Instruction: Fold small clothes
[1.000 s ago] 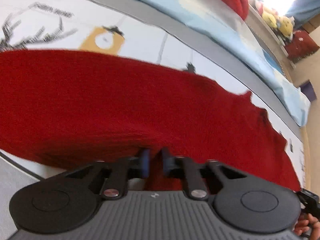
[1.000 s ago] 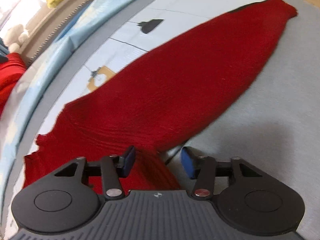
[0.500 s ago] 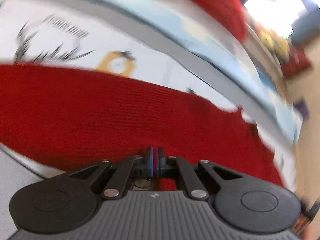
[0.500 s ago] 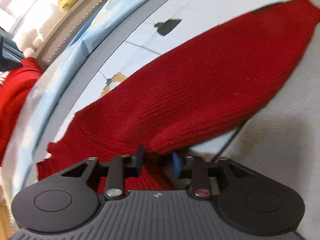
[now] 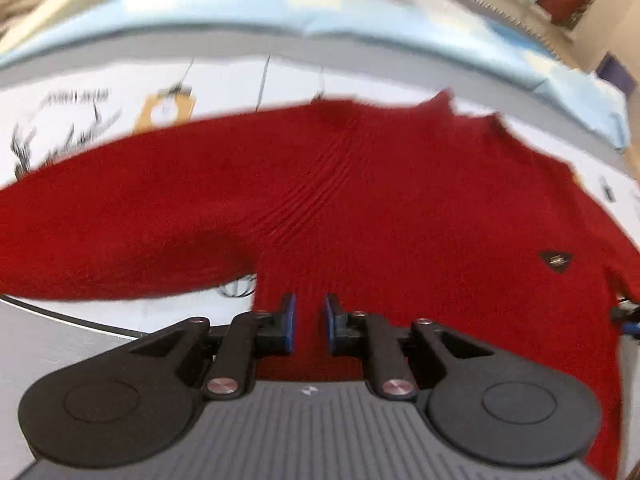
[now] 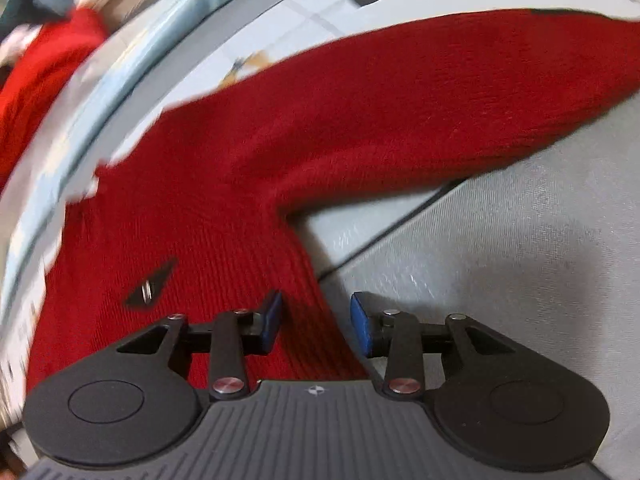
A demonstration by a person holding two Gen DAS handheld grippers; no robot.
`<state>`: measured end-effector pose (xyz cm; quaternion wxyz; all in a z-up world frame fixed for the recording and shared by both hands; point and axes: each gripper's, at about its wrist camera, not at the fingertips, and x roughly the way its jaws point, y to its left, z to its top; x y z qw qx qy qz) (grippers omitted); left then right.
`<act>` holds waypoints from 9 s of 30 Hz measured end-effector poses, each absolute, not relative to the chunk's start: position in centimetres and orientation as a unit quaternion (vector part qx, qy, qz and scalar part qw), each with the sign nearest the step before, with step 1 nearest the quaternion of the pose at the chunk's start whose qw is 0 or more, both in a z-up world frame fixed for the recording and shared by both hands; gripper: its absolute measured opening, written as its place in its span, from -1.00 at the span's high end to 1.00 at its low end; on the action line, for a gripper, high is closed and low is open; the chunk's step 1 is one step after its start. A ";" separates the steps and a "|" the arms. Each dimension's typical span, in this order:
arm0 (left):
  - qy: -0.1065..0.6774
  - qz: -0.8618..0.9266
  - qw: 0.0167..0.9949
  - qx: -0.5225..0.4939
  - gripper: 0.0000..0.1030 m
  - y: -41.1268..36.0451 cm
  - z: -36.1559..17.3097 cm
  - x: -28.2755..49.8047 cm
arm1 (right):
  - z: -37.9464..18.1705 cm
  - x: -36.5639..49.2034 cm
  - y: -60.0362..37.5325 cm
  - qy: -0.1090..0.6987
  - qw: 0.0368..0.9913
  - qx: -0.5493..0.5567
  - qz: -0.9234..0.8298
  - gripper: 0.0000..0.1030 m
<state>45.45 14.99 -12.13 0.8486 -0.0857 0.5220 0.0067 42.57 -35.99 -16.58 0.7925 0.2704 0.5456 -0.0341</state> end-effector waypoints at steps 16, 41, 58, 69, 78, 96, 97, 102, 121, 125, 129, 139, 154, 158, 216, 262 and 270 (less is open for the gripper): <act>0.419 0.031 0.906 -0.059 0.55 6.7 -4.7 38.5 | -14.3 37.9 -35.5 0.540 0.824 0.169 -0.017 0.70; 0.435 0.037 0.899 -0.049 0.55 8.5 -6.8 38.5 | -14.8 36.9 -33.1 0.563 0.820 0.098 0.004 -0.02; 0.404 -0.002 0.913 -0.054 -0.30 4.9 -6.7 38.8 | -4.6 38.2 -31.5 0.438 0.892 0.103 -0.041 -0.03; 0.362 -0.013 0.931 -0.051 -0.47 2.2 -6.5 39.7 | -7.0 40.1 -32.9 0.438 0.885 0.135 -0.080 -0.03; 0.405 -0.009 0.913 -0.046 -0.47 2.5 -8.7 40.9 | -10.1 42.1 -34.5 0.455 0.873 0.150 -0.094 -0.03; 0.434 -0.021 0.900 -0.035 -0.47 3.3 -10.7 42.0 | -15.8 43.1 -44.9 0.439 0.811 0.310 -0.234 -0.03; 0.435 -0.020 0.899 -0.034 -0.47 3.4 -10.8 42.0 | -16.2 42.8 -46.0 0.431 0.800 0.334 -0.253 -0.03; 0.438 -0.016 0.898 -0.042 -0.47 4.2 -10.8 42.1 | -17.6 41.6 -50.4 0.377 0.776 0.417 -0.287 -0.03; 0.428 0.008 0.901 -0.074 -0.47 8.5 -8.9 41.5 | -7.2 44.4 -40.8 0.215 0.931 0.198 -0.216 0.79; 0.425 0.020 0.900 -0.090 -0.47 10.4 -8.1 41.3 | -3.9 44.5 -27.0 0.172 0.982 0.082 -0.012 0.78; 0.423 0.034 0.899 -0.107 -0.47 12.4 -7.4 41.2 | -7.0 43.1 -15.5 0.267 0.943 0.057 0.192 0.77; 0.429 0.058 0.886 -0.165 -0.46 16.0 -7.0 41.7 | -12.1 42.6 -10.7 0.447 0.859 0.069 0.240 0.45; 0.453 0.083 0.851 -0.253 -0.31 18.2 -10.1 44.3 | -10.9 44.3 -15.0 0.430 0.872 0.164 0.163 0.03; 0.456 0.086 0.847 -0.259 -0.31 18.3 -10.5 44.3 | -13.2 46.1 -13.8 0.445 0.872 0.137 0.150 0.01; 0.439 0.044 0.884 -0.157 0.64 14.5 -10.8 46.1 | -14.2 42.5 -28.8 0.453 0.785 0.396 -0.144 0.52; 0.414 0.330 0.757 -0.384 0.18 41.3 -14.8 39.4 | -7.3 44.5 -17.9 0.471 0.861 0.180 0.058 0.13; 0.408 0.334 0.736 -0.426 0.19 41.9 -16.2 39.1 | -7.6 44.7 -19.6 0.465 0.863 0.195 0.026 0.13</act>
